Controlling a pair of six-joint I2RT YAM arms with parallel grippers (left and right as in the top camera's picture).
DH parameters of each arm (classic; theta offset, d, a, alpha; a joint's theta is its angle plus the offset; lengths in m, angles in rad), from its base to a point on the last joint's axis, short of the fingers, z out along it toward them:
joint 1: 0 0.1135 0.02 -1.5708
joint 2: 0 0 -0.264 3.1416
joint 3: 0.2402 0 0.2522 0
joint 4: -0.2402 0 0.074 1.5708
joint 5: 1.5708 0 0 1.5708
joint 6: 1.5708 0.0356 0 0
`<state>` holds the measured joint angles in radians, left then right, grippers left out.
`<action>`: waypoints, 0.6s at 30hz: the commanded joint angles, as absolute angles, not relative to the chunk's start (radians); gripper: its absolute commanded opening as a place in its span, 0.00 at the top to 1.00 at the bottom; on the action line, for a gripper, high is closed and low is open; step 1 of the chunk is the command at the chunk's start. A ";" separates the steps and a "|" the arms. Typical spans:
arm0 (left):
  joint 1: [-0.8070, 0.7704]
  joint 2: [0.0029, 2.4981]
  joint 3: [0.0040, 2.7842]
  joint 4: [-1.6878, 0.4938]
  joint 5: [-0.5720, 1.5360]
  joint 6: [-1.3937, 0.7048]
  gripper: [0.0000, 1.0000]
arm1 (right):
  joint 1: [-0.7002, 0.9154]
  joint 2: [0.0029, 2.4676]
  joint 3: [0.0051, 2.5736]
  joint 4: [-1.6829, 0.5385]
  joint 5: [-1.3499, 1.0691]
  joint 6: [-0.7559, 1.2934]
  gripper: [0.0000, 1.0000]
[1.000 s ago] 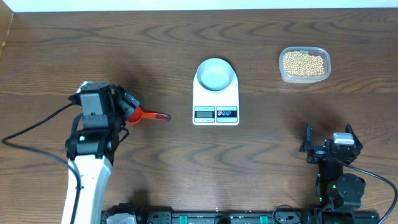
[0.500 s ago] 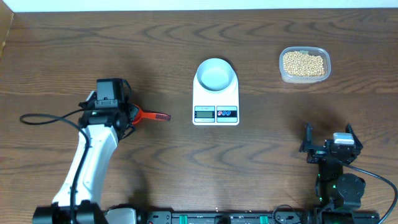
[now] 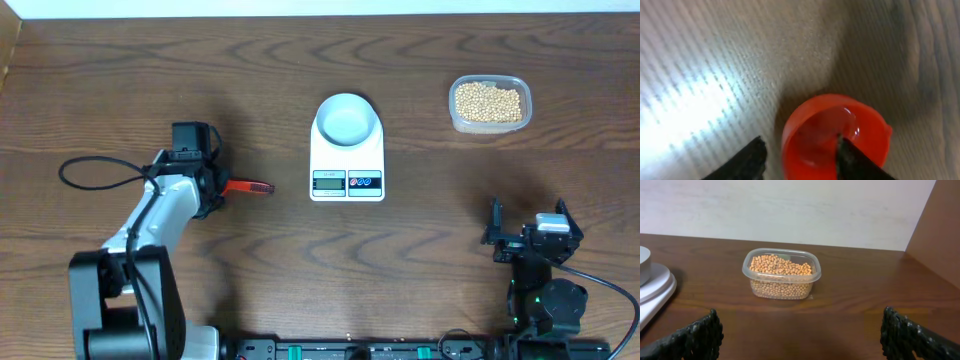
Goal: Scoop item into bowl and weigh 50g on scale
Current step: 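Lift the red scoop with the left gripper and raise it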
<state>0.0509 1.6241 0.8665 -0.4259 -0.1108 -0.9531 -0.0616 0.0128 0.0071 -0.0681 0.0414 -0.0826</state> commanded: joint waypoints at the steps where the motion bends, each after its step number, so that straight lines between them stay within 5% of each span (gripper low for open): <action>1: 0.056 1.669 0.881 -0.412 -0.117 -0.969 0.60 | -0.065 0.010 0.006 -0.071 0.050 -0.068 0.01; 8: 0.056 1.712 0.881 -0.412 -0.117 -0.990 0.70 | -0.065 0.010 0.006 -0.071 0.050 -0.068 0.01; 12: 0.056 1.715 0.881 -0.412 -0.117 -0.990 0.92 | -0.065 0.010 0.006 -0.071 0.050 -0.067 0.01; 18: 0.056 1.711 0.881 -0.412 -0.117 -0.989 0.93 | -0.065 0.010 0.006 -0.071 0.050 -0.068 0.01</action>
